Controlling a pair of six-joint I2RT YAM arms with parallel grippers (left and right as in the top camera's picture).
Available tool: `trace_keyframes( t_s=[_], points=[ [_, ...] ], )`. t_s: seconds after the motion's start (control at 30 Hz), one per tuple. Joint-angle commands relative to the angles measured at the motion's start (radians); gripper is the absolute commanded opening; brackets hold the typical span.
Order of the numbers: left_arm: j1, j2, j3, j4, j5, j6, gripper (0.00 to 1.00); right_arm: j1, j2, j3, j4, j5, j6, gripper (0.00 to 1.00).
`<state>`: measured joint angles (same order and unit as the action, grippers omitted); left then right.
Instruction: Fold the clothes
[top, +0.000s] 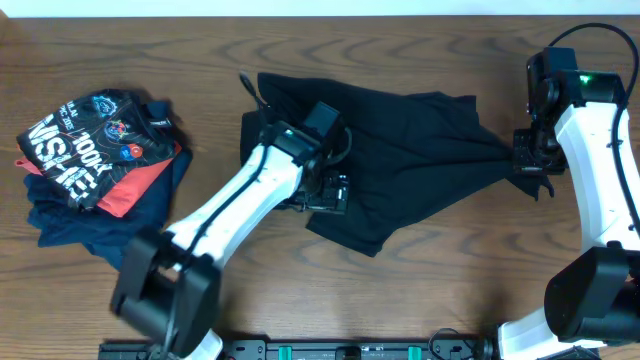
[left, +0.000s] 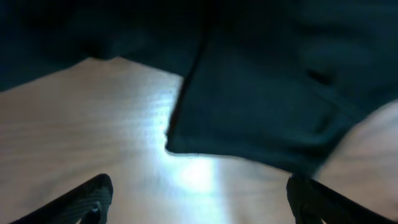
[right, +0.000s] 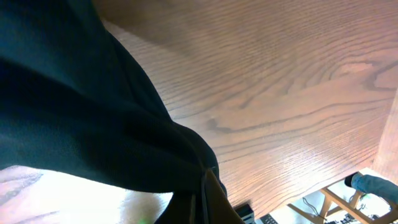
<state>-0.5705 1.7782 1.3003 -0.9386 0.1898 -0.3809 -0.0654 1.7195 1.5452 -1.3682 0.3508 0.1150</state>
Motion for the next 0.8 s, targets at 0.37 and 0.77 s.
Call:
trace_keyframes(
  t_s=[0.37,0.77],
  points=[
    [0.002,0.226,-0.021,0.183,0.090,0.171,0.88,-0.006,-0.005,-0.003,0.014,-0.011,0.018,0.01],
    [0.002,0.242,-0.022,0.148,0.166,0.170,0.07,-0.006,-0.005,-0.004,0.013,-0.011,0.019,0.01]
  ],
)
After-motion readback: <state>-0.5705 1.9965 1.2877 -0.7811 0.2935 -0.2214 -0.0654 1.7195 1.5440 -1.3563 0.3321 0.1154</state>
